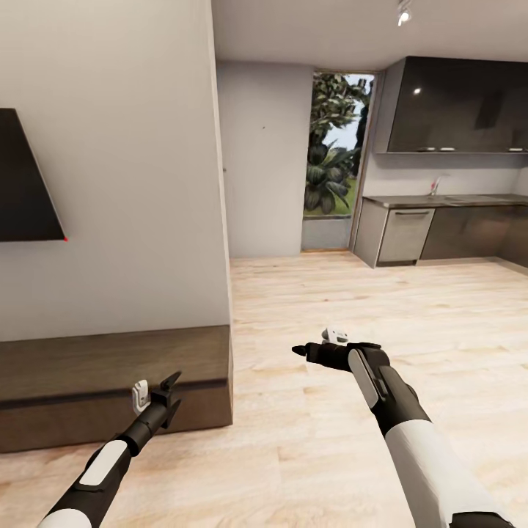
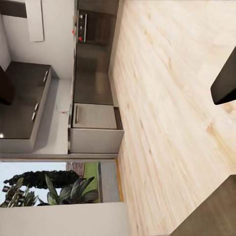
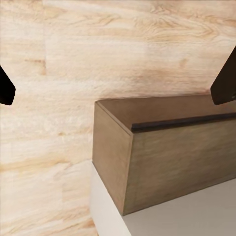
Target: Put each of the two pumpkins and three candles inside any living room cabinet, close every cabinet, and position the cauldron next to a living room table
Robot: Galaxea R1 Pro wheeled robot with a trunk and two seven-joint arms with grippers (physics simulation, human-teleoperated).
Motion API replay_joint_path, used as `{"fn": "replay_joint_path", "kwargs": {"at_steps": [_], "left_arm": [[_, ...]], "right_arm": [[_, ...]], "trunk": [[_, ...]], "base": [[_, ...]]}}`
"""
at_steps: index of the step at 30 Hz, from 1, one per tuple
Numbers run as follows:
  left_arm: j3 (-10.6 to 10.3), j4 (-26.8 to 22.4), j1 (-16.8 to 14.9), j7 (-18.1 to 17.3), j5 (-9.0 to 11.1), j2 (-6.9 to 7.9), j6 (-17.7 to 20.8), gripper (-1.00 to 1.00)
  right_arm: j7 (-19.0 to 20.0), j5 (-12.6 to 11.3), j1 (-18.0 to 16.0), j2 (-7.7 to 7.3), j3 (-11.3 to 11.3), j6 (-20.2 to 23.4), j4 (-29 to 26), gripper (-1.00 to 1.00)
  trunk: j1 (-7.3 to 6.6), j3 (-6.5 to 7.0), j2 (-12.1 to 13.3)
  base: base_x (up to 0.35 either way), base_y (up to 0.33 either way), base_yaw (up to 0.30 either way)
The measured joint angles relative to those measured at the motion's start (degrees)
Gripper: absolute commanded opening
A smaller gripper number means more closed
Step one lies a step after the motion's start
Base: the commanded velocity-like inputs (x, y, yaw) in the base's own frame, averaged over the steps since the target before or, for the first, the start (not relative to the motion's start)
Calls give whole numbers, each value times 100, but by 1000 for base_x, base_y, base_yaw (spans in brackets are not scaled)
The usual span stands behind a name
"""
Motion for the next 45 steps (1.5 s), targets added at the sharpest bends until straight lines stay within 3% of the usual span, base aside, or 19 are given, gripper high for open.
{"fn": "replay_joint_path", "kwargs": {"at_steps": [21,25,28,34,45], "left_arm": [[3,0,0,0,0,0,0,100],[-42,-91,-36,-32,22,129,130,100],[-45,-91,-35,-28,19,132,167,100],[-105,-17,-36,-59,-174,308,152,100],[-110,-5,-36,-295,-503,341,144,100]], "right_arm": [[0,0,0,0,1,0,-1,100],[75,-131,-100,26,-2,-12,-131,100],[65,-128,-96,26,1,-28,-227,100],[-13,-109,-73,57,155,-66,-190,100],[-29,-101,-70,62,425,-93,-185,100]], "trunk": [[461,-377,-843],[461,-377,-843],[461,-377,-843],[461,-377,-843],[461,-377,-843]], "base": [[0,0,0],[0,0,0],[0,0,0],[0,0,0],[102,6,0]]}}
